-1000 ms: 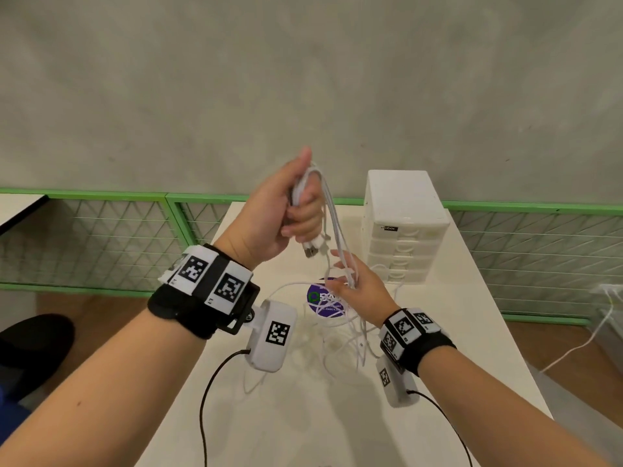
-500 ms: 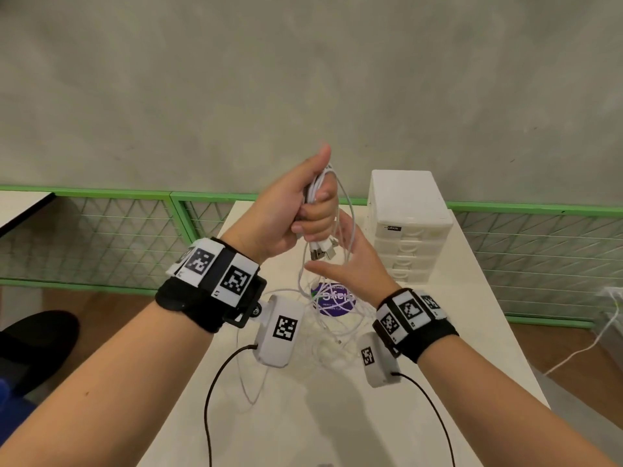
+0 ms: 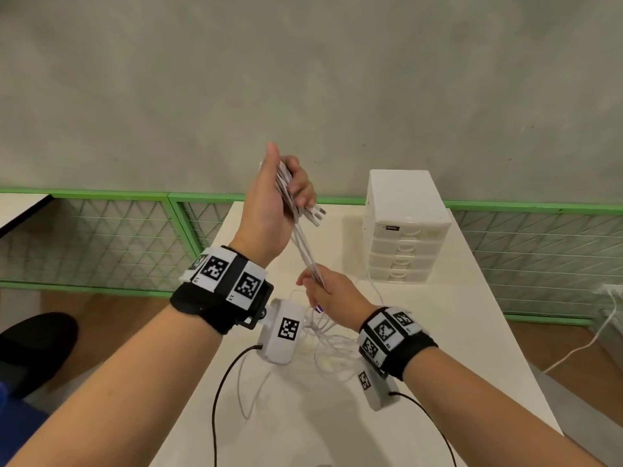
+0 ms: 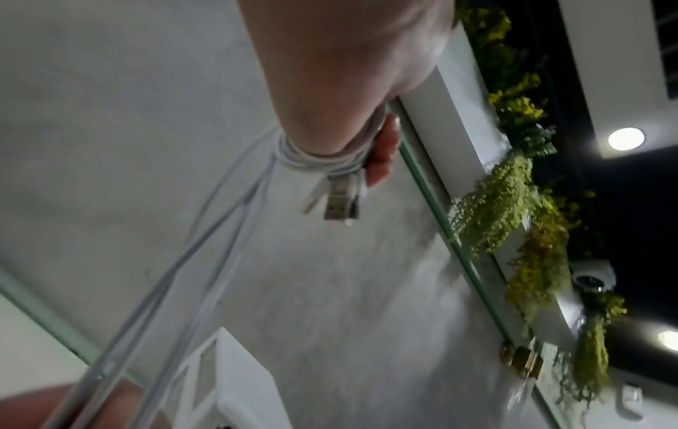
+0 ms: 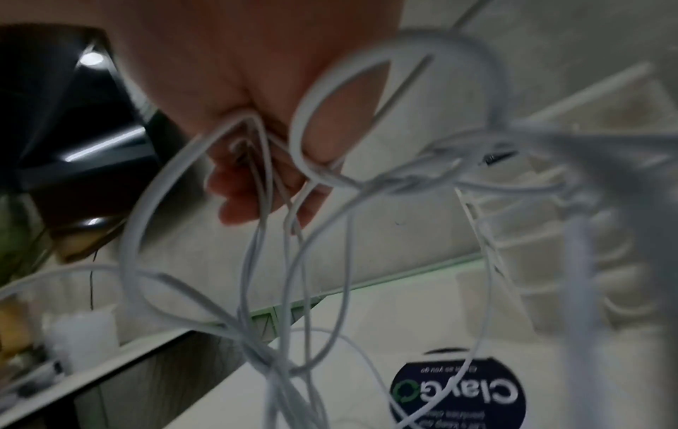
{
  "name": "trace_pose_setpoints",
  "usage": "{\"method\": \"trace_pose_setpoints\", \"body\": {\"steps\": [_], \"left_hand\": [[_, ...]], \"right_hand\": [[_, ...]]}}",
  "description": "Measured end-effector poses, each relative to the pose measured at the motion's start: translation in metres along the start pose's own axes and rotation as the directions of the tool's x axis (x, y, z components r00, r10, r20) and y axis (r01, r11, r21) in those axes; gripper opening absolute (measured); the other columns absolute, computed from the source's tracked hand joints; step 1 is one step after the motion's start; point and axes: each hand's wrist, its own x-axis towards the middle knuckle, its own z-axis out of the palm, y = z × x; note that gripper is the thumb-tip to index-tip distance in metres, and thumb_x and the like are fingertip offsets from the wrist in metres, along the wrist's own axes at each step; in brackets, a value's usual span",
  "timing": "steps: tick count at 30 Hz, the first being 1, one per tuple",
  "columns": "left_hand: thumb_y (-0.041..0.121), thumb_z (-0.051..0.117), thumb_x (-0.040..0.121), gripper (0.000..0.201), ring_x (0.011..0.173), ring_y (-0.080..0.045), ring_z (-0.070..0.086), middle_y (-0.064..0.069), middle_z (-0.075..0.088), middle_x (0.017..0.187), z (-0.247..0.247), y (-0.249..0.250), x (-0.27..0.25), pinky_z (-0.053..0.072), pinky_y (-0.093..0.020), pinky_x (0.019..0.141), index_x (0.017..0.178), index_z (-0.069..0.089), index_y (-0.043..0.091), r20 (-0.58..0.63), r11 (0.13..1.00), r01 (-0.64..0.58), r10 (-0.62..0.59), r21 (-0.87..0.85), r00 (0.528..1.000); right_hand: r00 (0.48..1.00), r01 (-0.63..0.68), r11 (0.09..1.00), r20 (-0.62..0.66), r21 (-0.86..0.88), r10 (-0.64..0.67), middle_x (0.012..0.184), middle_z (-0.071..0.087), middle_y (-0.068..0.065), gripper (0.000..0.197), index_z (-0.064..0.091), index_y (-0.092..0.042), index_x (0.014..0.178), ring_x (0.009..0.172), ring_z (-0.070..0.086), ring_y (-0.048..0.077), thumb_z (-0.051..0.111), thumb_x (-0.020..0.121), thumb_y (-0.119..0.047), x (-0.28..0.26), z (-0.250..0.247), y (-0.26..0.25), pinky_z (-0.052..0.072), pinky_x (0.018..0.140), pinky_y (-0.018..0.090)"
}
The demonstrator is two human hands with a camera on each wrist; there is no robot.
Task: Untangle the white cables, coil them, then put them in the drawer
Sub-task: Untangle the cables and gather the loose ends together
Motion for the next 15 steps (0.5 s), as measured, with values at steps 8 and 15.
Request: {"method": "trace_pose_setpoints", "body": {"steps": [8, 15], "left_hand": [[0.034, 0.039, 0.101, 0.052, 0.037, -0.015, 0.030, -0.001, 0.034, 0.043, -0.046, -0.028, 0.009, 0.026, -0.030, 0.044, 0.054, 0.038, 0.013, 0.134, -0.225, -0.152, -0.094, 0.962, 0.987], [0.057, 0.060, 0.084, 0.051, 0.034, -0.011, 0.039, -0.002, 0.048, 0.052, -0.059, -0.037, -0.015, 0.032, -0.018, 0.035, 0.071, 0.047, 0.009, -0.070, -0.123, -0.006, -0.606, 0.992, 0.792]], "right_hand": [[0.997, 0.064, 0.988, 0.044, -0.143, -0.058, 0.086, 0.065, -0.007, 0.017, 0.054, -0.024, 0.094, 0.077, 0.057, 0.010, 0.042, 0.096, -0.012, -0.002, -0.016, -0.001, 0.043, 0.067, 0.018], [0.999, -0.032, 0.999, -0.043, -0.021, 0.031, 0.089, 0.072, -0.001, 0.031, 0.070, -0.020, 0.094, 0.081, 0.066, 0.011, 0.057, 0.079, 0.004, 0.003, -0.036, 0.013, 0.053, 0.075, 0.029]]}}
